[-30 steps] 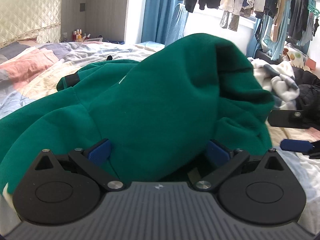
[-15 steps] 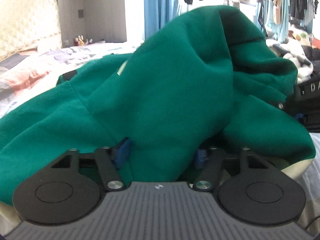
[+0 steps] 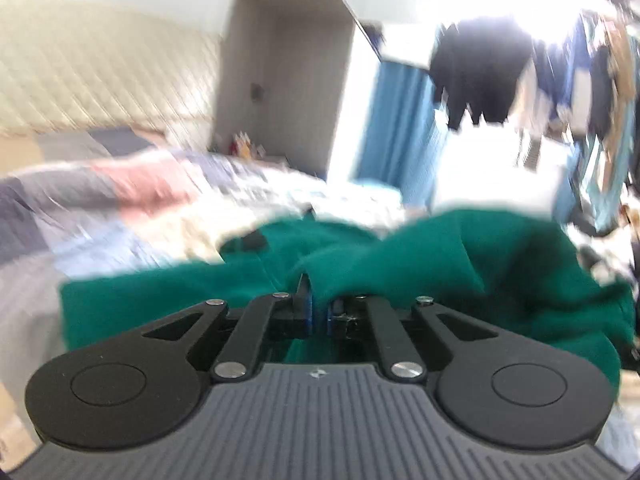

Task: Fold large clothes
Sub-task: 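Reach both grippers into the green hoodie and close on its fabric, then lift the hoodie with both grippers and shake it out in the air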

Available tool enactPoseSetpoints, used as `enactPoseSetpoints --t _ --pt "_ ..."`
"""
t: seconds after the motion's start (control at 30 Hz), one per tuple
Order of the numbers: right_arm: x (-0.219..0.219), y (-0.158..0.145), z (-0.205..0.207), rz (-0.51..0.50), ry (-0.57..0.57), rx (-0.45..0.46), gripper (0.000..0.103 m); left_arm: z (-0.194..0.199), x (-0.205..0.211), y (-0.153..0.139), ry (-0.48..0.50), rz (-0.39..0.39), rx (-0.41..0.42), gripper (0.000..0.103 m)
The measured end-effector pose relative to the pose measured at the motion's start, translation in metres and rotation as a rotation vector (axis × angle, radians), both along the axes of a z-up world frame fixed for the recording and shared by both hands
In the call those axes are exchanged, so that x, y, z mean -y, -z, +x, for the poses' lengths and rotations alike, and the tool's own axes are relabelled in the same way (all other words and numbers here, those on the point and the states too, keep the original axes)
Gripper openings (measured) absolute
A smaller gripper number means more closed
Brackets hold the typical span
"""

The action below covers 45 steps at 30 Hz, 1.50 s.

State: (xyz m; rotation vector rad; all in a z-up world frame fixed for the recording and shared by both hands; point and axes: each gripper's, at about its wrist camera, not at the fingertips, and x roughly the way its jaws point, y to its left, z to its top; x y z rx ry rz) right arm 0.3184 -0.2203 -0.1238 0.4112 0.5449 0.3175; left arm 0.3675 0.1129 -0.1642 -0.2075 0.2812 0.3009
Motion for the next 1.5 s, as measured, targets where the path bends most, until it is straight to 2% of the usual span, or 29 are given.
enactPoseSetpoints --t 0.13,0.3,0.43,0.53,0.7,0.77,0.87,0.93,1.1,1.23,1.37,1.43,1.5 --pt "0.015 -0.018 -0.025 -0.026 0.048 0.066 0.005 -0.030 -0.009 -0.025 -0.046 -0.028 0.066 0.006" --pt "0.036 -0.055 -0.065 -0.070 0.126 0.200 0.005 -0.083 -0.016 -0.053 -0.083 -0.047 0.160 0.006" --pt "0.054 -0.061 -0.086 -0.058 0.181 0.222 0.005 -0.127 -0.020 -0.084 -0.117 -0.069 0.248 0.006" --pt "0.065 -0.067 -0.098 -0.032 0.224 0.239 0.005 -0.153 -0.030 -0.101 -0.133 -0.130 0.301 0.006" --pt "0.078 -0.090 -0.112 -0.043 0.290 0.337 0.005 -0.178 -0.051 -0.111 -0.145 -0.230 0.355 0.006" --pt "0.084 -0.093 -0.110 -0.055 0.317 0.350 0.005 -0.175 -0.052 -0.109 -0.148 -0.235 0.349 0.006" --pt "0.090 -0.085 -0.088 -0.082 0.326 0.309 0.005 -0.155 -0.052 -0.099 -0.131 -0.200 0.315 0.006" --pt "0.090 -0.074 -0.065 -0.118 0.317 0.253 0.005 -0.128 -0.056 -0.086 -0.113 -0.208 0.253 0.006" --pt "0.088 -0.039 -0.003 -0.168 0.289 0.110 0.005 -0.053 -0.065 -0.045 -0.085 -0.306 0.055 0.006" --pt "0.087 0.005 0.039 -0.188 0.262 -0.015 0.006 -0.006 -0.076 -0.010 -0.123 -0.340 -0.047 0.006" --pt "0.095 0.052 0.059 -0.113 0.262 -0.164 0.008 0.021 -0.090 0.023 -0.117 -0.422 -0.153 0.007" --pt "0.099 0.065 0.065 -0.075 0.259 -0.196 0.009 0.029 -0.094 0.034 -0.108 -0.443 -0.185 0.007" --pt "0.099 0.066 0.064 -0.060 0.259 -0.197 0.010 0.033 -0.096 0.040 -0.103 -0.444 -0.196 0.007"
